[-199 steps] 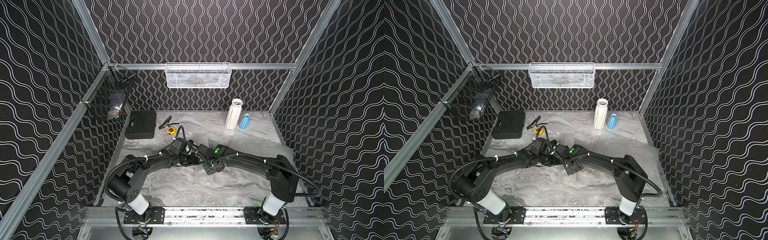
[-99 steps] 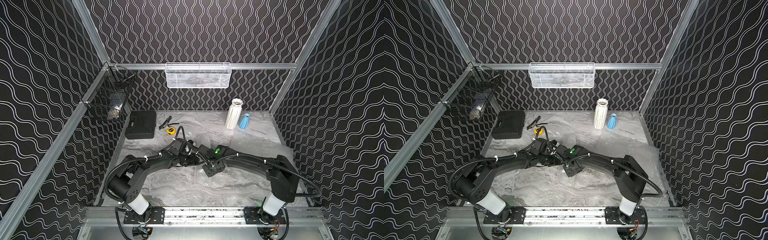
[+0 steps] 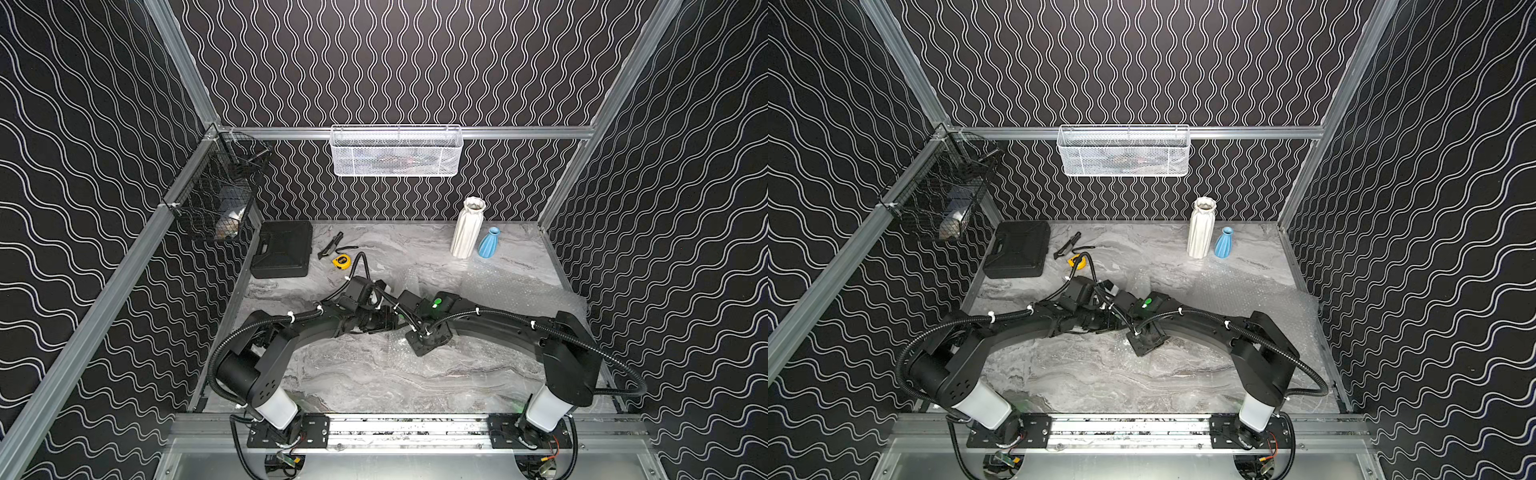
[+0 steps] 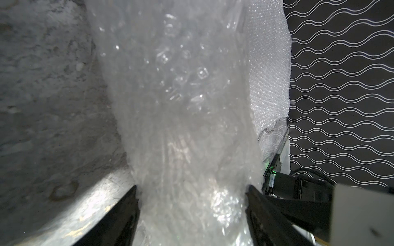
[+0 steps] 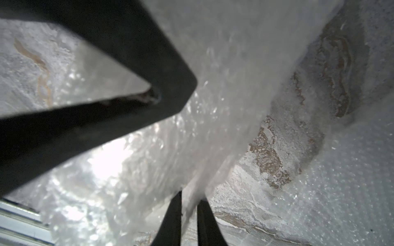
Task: Unwrap the vase from the bubble wrap
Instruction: Unwrap the bubble wrap at the center of the board.
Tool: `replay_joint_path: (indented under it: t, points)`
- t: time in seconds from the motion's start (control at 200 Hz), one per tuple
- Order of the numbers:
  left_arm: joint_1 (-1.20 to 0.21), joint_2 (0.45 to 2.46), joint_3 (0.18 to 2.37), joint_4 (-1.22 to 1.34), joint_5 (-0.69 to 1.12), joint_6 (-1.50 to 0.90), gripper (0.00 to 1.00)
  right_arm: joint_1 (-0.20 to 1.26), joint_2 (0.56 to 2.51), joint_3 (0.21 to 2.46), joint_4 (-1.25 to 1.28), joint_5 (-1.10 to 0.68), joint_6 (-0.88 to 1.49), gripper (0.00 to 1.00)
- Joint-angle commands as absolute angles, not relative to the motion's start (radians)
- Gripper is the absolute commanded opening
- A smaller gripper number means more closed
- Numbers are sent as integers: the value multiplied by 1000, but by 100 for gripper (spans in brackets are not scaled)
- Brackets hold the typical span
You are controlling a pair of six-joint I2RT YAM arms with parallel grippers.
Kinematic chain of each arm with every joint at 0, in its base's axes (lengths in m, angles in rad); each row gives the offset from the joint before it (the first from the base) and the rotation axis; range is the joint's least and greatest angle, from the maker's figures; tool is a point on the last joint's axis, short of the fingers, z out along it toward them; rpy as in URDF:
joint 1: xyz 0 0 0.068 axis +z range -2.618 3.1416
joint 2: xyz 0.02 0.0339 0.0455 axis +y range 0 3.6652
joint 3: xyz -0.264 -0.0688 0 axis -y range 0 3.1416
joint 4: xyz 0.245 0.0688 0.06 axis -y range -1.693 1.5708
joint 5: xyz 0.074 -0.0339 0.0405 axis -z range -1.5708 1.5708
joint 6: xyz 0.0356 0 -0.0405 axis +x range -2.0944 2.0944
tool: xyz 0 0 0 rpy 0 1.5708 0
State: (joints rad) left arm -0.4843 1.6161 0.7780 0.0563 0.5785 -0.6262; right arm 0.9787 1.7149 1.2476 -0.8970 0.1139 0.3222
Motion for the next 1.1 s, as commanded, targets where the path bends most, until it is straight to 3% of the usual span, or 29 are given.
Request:
replay_joint_path:
  t: [0.0,0.32,0.51,0.816,1.096]
  points:
    - [-485,1624,775,-55,480,-604,76,985,1709,1240,-898,21,254,15]
    - [-485,1619,778,-69,482,-595,76,985,1704,1247,-894,42,251,16]
    - [-485,1603,775,-74,488,-597,76,982,1697,1249,-888,98,284,33]
    - [-493,1583,781,-94,506,-595,76,964,1676,1257,-851,164,364,48]
    - [-503,1576,789,-112,502,-588,76,936,1710,1296,-865,214,408,50]
